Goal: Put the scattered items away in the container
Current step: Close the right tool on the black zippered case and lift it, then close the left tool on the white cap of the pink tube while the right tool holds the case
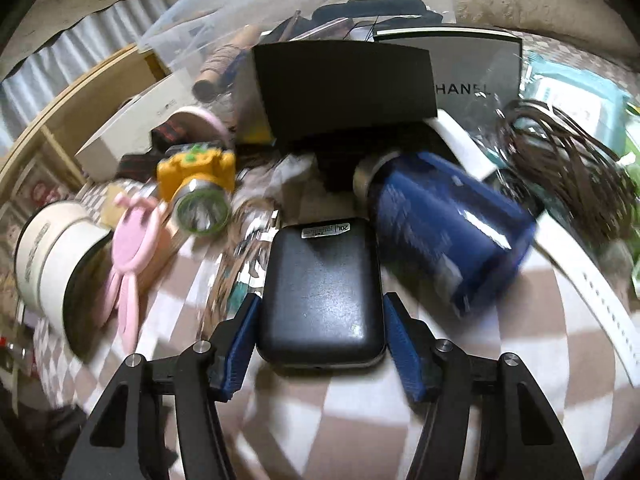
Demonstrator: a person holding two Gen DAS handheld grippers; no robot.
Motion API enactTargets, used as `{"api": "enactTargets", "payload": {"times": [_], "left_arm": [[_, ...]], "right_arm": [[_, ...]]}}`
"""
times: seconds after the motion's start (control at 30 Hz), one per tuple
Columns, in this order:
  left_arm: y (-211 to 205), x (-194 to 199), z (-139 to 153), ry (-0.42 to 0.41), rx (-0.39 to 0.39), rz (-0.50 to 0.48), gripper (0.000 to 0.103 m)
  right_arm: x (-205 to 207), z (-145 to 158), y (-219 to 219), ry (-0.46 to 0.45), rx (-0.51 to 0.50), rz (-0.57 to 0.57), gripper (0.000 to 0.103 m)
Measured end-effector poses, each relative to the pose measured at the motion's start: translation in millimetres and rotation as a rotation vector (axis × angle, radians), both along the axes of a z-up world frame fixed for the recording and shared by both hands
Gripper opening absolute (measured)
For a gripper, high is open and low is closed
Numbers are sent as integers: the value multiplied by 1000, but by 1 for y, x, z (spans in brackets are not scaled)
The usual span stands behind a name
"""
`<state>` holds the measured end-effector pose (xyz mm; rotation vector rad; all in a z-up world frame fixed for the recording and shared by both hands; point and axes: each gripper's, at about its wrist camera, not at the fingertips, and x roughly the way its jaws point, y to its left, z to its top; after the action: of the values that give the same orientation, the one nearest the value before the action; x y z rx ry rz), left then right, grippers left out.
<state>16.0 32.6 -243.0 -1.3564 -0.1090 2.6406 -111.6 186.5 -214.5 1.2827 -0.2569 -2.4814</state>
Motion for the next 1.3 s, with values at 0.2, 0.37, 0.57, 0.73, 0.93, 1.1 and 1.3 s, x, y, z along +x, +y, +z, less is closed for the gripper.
{"api": "enactTargets", "payload": {"times": [0.2,0.37,0.57,0.73,0.93,1.1,1.3], "left_arm": [[13,0,1,15,-7,-65,31],[12,-11,-3,42,-68,-49,31],[4,-17,-6,47,-34,-45,26],[9,-1,0,13,38,-124,24],[29,19,13,-12,-20,-277,24],[17,15,21,6,-123,-225,39],[-11,0,18,7,-194,-113,70]], "right_arm": [[45,1,12,5,-3,77,62],[81,4,10,13,24,151,62],[123,5,22,39,45,207,61],[131,8,37,64,44,180,62],[134,12,41,119,189,125,79],[126,8,68,104,183,26,87],[119,4,88,93,145,-38,90]]}}
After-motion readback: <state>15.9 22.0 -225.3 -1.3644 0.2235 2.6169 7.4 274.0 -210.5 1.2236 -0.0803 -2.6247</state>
